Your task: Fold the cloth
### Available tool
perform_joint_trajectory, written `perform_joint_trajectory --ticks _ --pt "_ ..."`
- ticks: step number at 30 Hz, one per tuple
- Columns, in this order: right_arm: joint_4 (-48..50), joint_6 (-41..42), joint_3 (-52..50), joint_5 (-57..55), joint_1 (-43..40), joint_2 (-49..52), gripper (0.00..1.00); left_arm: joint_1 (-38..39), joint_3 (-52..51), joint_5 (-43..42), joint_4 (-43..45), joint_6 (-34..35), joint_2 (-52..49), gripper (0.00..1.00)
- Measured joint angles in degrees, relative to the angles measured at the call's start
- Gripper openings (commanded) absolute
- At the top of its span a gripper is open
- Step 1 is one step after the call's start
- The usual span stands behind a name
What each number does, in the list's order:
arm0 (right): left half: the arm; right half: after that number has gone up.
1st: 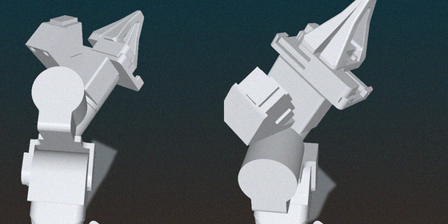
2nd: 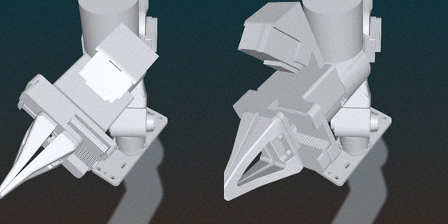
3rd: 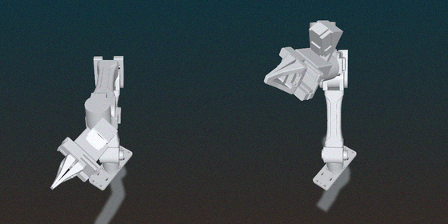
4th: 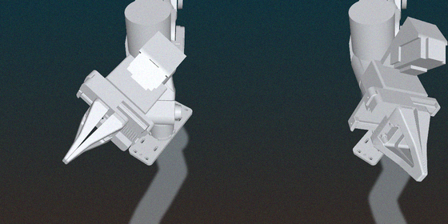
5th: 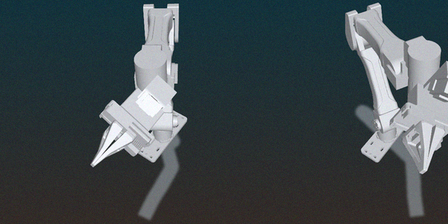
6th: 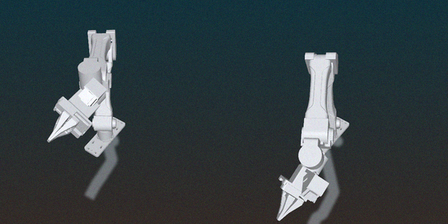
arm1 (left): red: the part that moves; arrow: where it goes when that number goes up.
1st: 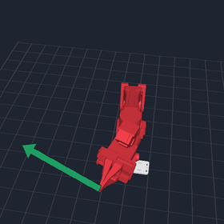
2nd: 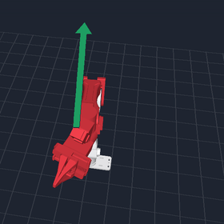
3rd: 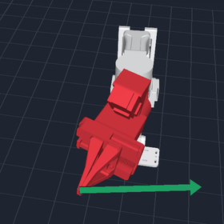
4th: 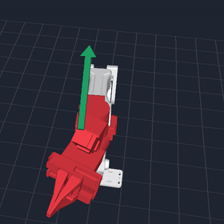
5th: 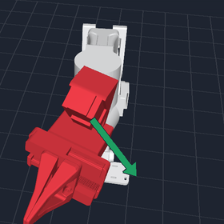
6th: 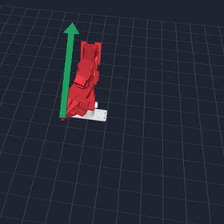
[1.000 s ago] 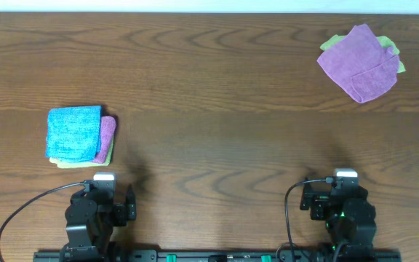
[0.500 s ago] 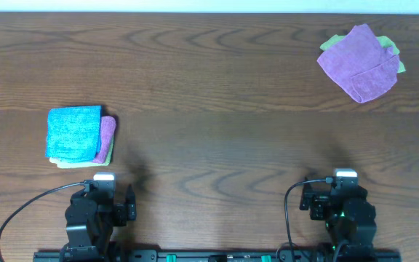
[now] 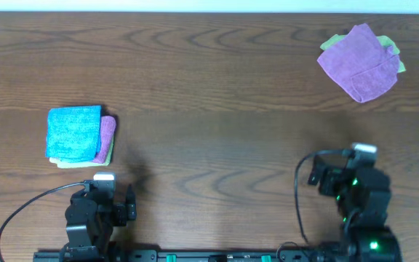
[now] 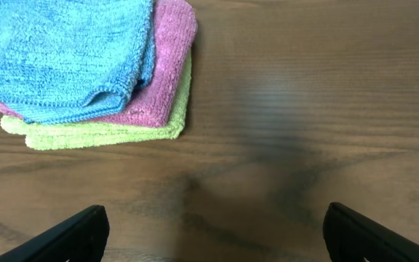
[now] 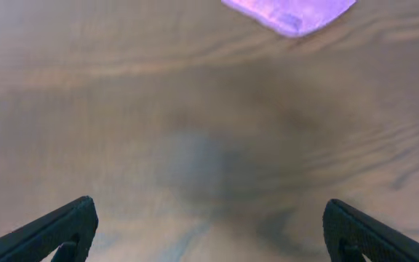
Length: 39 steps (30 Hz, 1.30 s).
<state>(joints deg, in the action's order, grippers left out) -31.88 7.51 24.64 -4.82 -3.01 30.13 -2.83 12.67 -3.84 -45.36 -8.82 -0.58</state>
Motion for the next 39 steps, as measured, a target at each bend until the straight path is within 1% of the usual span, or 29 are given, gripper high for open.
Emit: perform_joint_trajectory --ticks 8,16,30,34,39 --pt "0.33 -0.48 15.91 0.15 -5.68 18.25 0.99 0.0 0.0 0.0 0.0 0.0 0.0 0.95" --pt "-0.28 -0.59 30.91 4.11 -11.1 38.51 0.99 0.0 -0.02 0.0 0.0 0.0 0.0 0.95" --pt "0.98 -2.21 53.88 6.19 -14.47 65.46 0.99 0.0 -0.02 0.0 0.0 0.0 0.0 0.95" --pt "1.55 -2.36 57.16 7.02 -14.99 71.1 0.99 0.0 -0.02 0.0 0.0 0.0 0.0 0.95" --pt "7.34 -2.56 57.4 7.72 -15.04 74.97 0.99 0.0 -0.02 0.0 0.0 0.0 0.0 0.95"
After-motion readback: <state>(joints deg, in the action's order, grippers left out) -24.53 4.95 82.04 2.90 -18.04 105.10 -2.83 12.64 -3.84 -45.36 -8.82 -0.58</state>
